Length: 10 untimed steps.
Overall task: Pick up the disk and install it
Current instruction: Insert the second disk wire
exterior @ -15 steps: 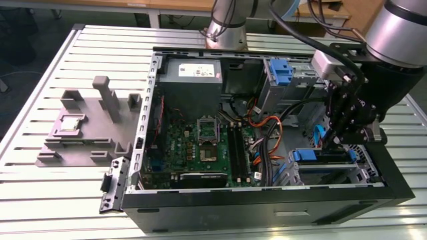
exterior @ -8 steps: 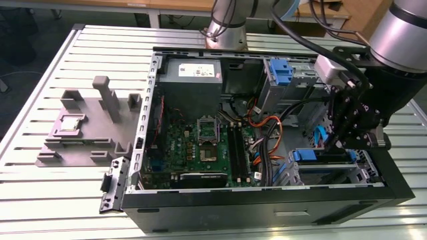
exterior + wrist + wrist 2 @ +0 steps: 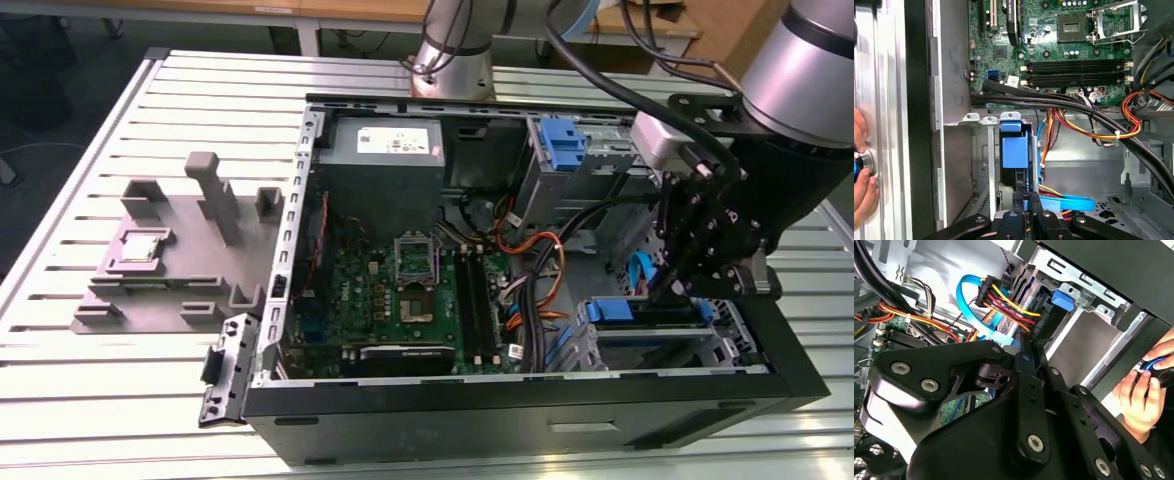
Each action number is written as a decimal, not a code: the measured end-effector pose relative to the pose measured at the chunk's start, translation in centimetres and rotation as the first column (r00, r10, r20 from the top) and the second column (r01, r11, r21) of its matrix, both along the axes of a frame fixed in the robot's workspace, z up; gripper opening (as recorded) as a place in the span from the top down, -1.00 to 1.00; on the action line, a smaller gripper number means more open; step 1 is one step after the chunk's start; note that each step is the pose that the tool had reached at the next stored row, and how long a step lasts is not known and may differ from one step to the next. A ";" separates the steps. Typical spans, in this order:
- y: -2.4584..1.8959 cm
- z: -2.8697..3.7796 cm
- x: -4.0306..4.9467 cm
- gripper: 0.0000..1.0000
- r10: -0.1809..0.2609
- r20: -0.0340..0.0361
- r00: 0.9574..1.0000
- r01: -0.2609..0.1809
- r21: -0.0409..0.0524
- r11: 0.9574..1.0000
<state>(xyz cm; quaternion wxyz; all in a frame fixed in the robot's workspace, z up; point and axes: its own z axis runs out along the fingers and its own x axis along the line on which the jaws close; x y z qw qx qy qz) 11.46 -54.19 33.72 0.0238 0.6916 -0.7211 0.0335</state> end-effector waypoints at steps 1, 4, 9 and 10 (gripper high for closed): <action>-0.02 -0.01 0.02 0.68 0.000 0.000 1.000 0.000 0.001 1.000; -0.09 -0.04 0.07 0.68 0.000 0.000 1.000 0.000 0.004 1.000; -0.16 -0.14 0.07 0.68 0.000 0.000 1.000 0.000 0.014 1.000; -0.18 -0.16 0.07 0.68 0.000 0.000 1.000 0.000 0.015 1.000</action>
